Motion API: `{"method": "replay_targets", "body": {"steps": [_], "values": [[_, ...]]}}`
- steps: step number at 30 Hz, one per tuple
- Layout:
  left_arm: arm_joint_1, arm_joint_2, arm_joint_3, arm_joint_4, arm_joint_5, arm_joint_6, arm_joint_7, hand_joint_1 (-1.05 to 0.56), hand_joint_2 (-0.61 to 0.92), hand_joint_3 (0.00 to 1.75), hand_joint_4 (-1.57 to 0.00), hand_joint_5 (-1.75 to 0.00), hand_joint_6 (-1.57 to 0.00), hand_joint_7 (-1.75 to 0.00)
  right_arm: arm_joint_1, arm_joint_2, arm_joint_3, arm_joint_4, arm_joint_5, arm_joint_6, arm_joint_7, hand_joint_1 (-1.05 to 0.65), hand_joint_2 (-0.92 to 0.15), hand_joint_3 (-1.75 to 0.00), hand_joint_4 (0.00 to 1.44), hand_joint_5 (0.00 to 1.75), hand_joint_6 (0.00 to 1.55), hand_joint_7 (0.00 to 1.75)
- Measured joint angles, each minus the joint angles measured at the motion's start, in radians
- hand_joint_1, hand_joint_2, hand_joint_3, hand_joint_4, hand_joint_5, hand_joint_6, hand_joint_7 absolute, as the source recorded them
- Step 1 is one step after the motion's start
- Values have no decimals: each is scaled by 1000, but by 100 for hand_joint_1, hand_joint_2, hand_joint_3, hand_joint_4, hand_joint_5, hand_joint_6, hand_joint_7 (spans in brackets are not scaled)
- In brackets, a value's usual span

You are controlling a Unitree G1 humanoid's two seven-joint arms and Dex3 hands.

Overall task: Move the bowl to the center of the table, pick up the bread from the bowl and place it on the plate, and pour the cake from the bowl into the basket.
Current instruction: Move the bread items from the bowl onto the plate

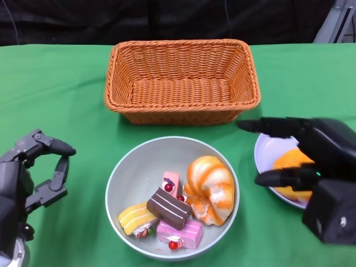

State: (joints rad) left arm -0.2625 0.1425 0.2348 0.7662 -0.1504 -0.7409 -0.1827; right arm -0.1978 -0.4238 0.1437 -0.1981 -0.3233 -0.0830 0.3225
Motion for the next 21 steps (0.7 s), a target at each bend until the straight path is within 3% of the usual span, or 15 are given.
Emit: {"method": "replay_targets", "body": {"steps": [6,11,21], "values": [[1,1,2,0,-4,-3,-14,-8,61,97,-77,-175,-75,-129,-172,31,5,262,125,-69,92,-76,-92,-7,58,8,56,2],[1,-2,1,-1,-2,-4,-14,-7,62,97,-78,-175,-75,-128,-295,41,18,383,158,-107,153,-79,-92,-7,59,7,57,2],[2,-10,-1,-2,-1,-6,-14,-8,62,97,-76,-175,-74,-130,-337,57,50,431,166,-120,221,-81,-92,-7,59,6,56,1]]}}
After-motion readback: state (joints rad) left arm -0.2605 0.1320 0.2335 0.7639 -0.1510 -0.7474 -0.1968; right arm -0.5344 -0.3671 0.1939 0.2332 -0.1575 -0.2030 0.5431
